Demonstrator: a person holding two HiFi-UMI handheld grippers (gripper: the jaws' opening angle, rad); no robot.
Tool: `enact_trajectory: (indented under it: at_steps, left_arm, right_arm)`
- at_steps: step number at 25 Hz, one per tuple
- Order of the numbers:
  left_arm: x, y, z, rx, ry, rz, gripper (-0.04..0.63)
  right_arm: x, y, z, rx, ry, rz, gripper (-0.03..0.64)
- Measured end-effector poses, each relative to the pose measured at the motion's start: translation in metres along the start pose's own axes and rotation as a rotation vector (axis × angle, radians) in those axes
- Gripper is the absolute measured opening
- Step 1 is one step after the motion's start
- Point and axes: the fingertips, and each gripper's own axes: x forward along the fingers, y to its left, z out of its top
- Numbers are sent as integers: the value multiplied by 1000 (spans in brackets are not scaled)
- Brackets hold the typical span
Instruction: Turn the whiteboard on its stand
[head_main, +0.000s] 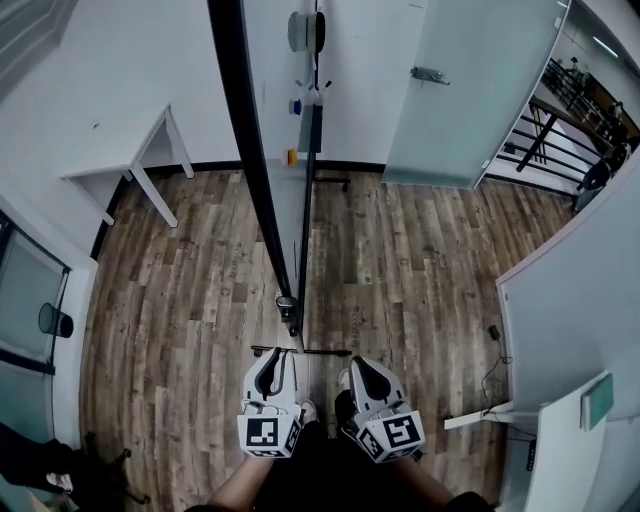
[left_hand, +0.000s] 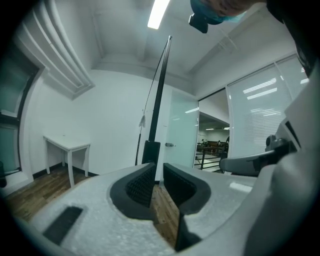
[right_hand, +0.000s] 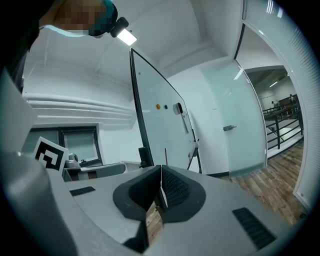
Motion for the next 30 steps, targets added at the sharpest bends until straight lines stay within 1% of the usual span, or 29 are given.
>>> enact_trajectory:
  at_steps: [2, 4, 10, 14, 17, 20, 26, 30]
  left_arm:
    - [10, 0, 4, 7, -4, 1, 97]
    - [20, -1, 10, 18, -7, 7, 135]
    - [59, -1, 40, 37, -19, 37, 210]
    - [70, 4, 46, 33, 1, 89, 222]
    - [66, 2, 47, 28, 4, 98, 222]
    - [67, 4, 59, 34, -11, 114, 222]
    - [96, 16, 68, 57, 5, 119, 251]
    - [110, 21, 71, 51, 22, 118, 258]
  right_arm:
    - [8, -7, 0, -3, 7, 16, 14]
    - [13, -15, 3, -3, 10, 24, 14]
    - [35, -38, 16, -11, 0, 55, 14]
    - [46, -49, 17, -11, 8, 66, 14]
    - [56, -54, 20, -13, 12, 82, 14]
    - [65, -55, 23, -22, 13, 106, 14]
    - [81, -60, 20, -21, 27, 124, 14]
    - [85, -65, 22, -25, 32, 128, 14]
